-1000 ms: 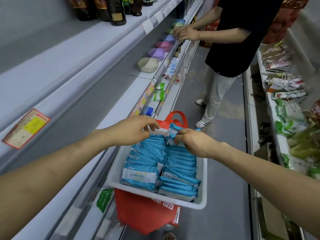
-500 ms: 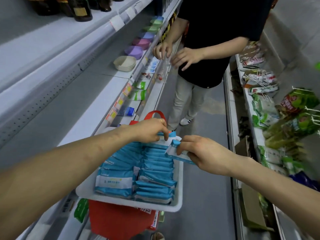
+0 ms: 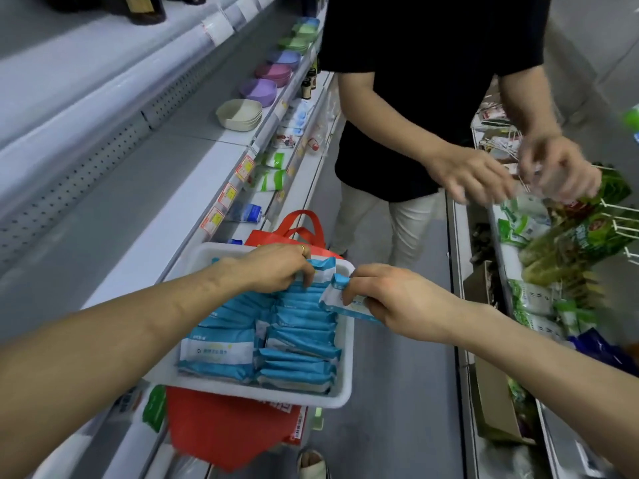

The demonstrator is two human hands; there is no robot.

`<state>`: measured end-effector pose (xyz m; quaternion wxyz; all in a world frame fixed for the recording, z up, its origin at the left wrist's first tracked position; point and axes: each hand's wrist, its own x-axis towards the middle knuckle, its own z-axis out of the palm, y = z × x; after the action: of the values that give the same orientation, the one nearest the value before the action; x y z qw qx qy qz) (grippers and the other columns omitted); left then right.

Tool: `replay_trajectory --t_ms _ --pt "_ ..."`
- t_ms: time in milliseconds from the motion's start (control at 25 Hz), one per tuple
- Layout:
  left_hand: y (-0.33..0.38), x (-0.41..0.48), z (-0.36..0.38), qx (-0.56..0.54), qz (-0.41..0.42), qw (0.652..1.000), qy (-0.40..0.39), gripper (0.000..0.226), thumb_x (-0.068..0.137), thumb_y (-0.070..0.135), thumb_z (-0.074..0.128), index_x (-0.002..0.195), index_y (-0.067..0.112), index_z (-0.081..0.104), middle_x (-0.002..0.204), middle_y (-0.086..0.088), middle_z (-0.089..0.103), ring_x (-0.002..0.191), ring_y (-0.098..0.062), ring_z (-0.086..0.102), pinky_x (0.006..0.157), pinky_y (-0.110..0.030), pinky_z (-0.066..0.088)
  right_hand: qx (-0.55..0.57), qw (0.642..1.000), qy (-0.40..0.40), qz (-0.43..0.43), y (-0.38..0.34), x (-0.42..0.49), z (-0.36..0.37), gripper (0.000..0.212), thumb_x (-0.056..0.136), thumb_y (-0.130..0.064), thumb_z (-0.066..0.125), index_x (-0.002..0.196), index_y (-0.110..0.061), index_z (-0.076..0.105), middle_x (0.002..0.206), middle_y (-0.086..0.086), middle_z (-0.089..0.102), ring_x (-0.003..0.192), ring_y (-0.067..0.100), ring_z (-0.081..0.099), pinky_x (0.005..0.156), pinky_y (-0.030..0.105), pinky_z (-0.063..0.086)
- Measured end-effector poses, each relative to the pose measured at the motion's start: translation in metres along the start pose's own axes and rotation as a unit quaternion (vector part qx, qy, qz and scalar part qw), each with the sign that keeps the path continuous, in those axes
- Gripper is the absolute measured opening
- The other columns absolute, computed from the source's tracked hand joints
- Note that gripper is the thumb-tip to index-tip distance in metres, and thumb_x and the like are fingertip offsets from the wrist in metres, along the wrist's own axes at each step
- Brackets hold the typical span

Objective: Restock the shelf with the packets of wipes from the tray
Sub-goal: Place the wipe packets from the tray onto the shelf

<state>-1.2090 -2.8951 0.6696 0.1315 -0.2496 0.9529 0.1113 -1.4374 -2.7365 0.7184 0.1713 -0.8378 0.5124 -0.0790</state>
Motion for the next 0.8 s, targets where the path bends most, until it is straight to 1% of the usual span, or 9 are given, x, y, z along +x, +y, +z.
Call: replay_trajectory --t_ms 120,200,280,400,480,520,600,680,800 --pt "-0.012 -0.025 -0.016 -0.018 -0.004 1.000 0.015 0.032 0.094 0.012 0.059 0.112 0.037 0.071 0.107 0.014 0.055 0.099 -0.012 0.055 0.081 -0.040 0.052 -0.010 0.999 -0.026 -0.031 -0.016 0.027 -0.015 0.043 0.079 -0.001 0.053 0.109 -0.030 0.065 0.115 -0.007 0.060 0.106 0.018 0.059 0.083 0.038 0.052" --pt "-0.025 -0.060 -0.042 -0.034 -0.029 0.998 0.040 0.030 0.095 0.014 0.060 0.111 0.036 0.070 0.108 0.012 0.057 0.104 -0.014 0.057 0.084 -0.037 0.050 -0.022 0.998 -0.038 -0.054 -0.034 0.058 -0.037 0.043 0.073 -0.005 0.049 0.102 -0.032 0.064 0.111 -0.007 0.062 0.101 0.020 0.061 0.082 0.041 0.053" --pt "-0.038 -0.109 -0.080 -0.047 -0.062 0.994 0.080 0.030 0.093 0.012 0.062 0.109 0.036 0.072 0.106 0.010 0.059 0.101 -0.012 0.057 0.087 -0.035 0.047 -0.036 0.996 -0.039 -0.074 -0.059 0.097 -0.064 0.040 0.068 -0.010 0.045 0.097 -0.032 0.062 0.108 -0.005 0.064 0.098 0.022 0.061 0.083 0.043 0.053" --pt "-0.049 -0.211 -0.140 -0.065 -0.129 0.980 0.134 0.030 0.091 0.011 0.068 0.104 0.036 0.075 0.096 0.017 0.057 0.083 0.004 0.052 0.081 -0.024 0.040 -0.055 0.989 -0.047 -0.127 -0.117 0.161 -0.105 0.040 0.069 -0.004 0.049 0.095 -0.030 0.065 0.106 -0.001 0.067 0.098 0.022 0.060 0.087 0.043 0.050" --pt "-0.048 -0.283 -0.173 -0.070 -0.187 0.966 0.166 0.029 0.089 0.010 0.071 0.101 0.036 0.076 0.095 0.018 0.059 0.084 0.010 0.053 0.077 -0.014 0.038 -0.061 0.984 -0.036 -0.164 -0.165 0.197 -0.128 0.042 0.070 0.000 0.051 0.095 -0.030 0.067 0.102 -0.002 0.068 0.094 0.021 0.060 0.085 0.041 0.050" --pt "-0.047 -0.320 -0.188 -0.066 -0.219 0.956 0.183 0.028 0.088 0.012 0.071 0.100 0.037 0.076 0.095 0.016 0.062 0.085 0.007 0.055 0.077 -0.013 0.039 -0.064 0.981 -0.027 -0.182 -0.191 0.214 -0.138 0.042 0.071 0.001 0.053 0.094 -0.030 0.067 0.101 -0.003 0.069 0.091 0.019 0.060 0.084 0.039 0.049" --pt "-0.043 -0.392 -0.210 -0.070 -0.282 0.933 0.215 0.021 0.088 0.016 0.072 0.098 0.034 0.077 0.096 0.008 0.068 0.084 -0.008 0.060 0.079 -0.024 0.047 -0.072 0.971 -0.011 -0.226 -0.242 0.242 -0.152 0.043 0.073 0.004 0.055 0.093 -0.030 0.069 0.101 -0.005 0.069 0.089 0.017 0.059 0.083 0.037 0.048" --pt "-0.038 -0.458 -0.222 -0.068 -0.345 0.906 0.235 0.020 0.089 0.013 0.074 0.098 0.030 0.077 0.097 0.001 0.071 0.085 -0.018 0.062 0.084 -0.035 0.048 -0.078 0.959 0.002 -0.274 -0.291 0.264 -0.160 0.043 0.073 0.004 0.056 0.092 -0.032 0.069 0.098 -0.008 0.068 0.086 0.016 0.058 0.081 0.037 0.048" --pt "-0.020 -0.555 -0.221 -0.058 -0.427 0.871 0.236 0.024 0.090 0.012 0.074 0.095 0.035 0.077 0.100 0.008 0.072 0.090 -0.015 0.064 0.090 -0.035 0.049 -0.080 0.936 -0.002 -0.342 -0.364 0.294 -0.159 0.042 0.076 0.003 0.057 0.092 -0.035 0.068 0.096 -0.009 0.069 0.081 0.015 0.058 0.077 0.036 0.049"
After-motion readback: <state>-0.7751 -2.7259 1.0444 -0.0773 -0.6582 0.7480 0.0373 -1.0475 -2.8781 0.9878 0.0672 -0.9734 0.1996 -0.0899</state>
